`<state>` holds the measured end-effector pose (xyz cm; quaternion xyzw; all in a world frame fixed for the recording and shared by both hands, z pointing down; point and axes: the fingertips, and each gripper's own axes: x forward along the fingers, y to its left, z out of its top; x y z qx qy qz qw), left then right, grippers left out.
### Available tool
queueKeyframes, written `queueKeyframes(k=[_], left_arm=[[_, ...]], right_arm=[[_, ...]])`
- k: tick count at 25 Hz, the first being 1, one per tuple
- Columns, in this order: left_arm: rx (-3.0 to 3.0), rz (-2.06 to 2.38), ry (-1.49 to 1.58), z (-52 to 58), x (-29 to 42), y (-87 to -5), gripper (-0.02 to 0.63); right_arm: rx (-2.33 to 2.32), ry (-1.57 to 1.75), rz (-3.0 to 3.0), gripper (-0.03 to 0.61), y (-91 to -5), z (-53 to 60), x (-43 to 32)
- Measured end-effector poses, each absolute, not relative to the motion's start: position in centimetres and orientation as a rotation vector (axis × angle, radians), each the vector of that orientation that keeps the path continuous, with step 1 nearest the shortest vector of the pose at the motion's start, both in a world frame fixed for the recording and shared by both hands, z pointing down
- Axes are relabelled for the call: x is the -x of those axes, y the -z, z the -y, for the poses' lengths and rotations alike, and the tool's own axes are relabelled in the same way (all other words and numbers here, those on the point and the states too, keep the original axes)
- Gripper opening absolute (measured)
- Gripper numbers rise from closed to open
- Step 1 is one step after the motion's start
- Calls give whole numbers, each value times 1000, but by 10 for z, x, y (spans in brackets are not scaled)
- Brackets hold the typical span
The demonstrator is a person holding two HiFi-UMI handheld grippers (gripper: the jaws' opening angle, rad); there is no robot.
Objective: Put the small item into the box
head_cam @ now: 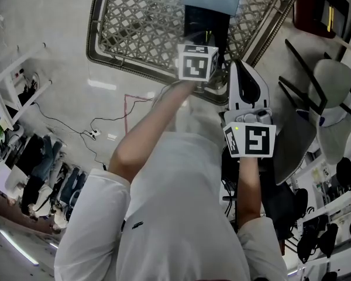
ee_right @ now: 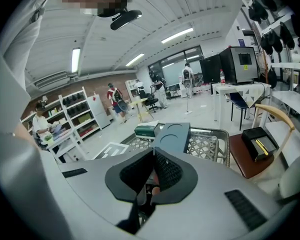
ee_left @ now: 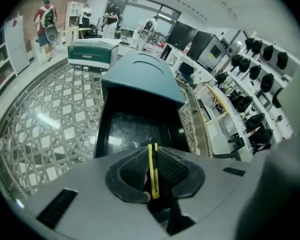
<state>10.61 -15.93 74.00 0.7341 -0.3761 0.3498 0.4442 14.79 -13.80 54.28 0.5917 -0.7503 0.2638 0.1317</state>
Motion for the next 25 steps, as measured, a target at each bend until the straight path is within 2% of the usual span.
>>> queueKeyframes(k=[12, 17, 20, 25], left_arm=[[-1777, 959, -882, 158, -105, -747, 49], [-1792, 972, -861, 161, -103, -738, 69], [-1802, 987, -847, 164, -100, -725, 35], [-1860, 991, -798, 165, -96, -686, 20]], right_arm=[[-1728, -798, 2180, 3, -545, 133, -152], [-1733, -790, 2190, 3, -540, 132, -151], [-1744, -773, 2195, 3, -534, 132, -151], [-1746, -730, 2212, 3, -518, 131, -148]])
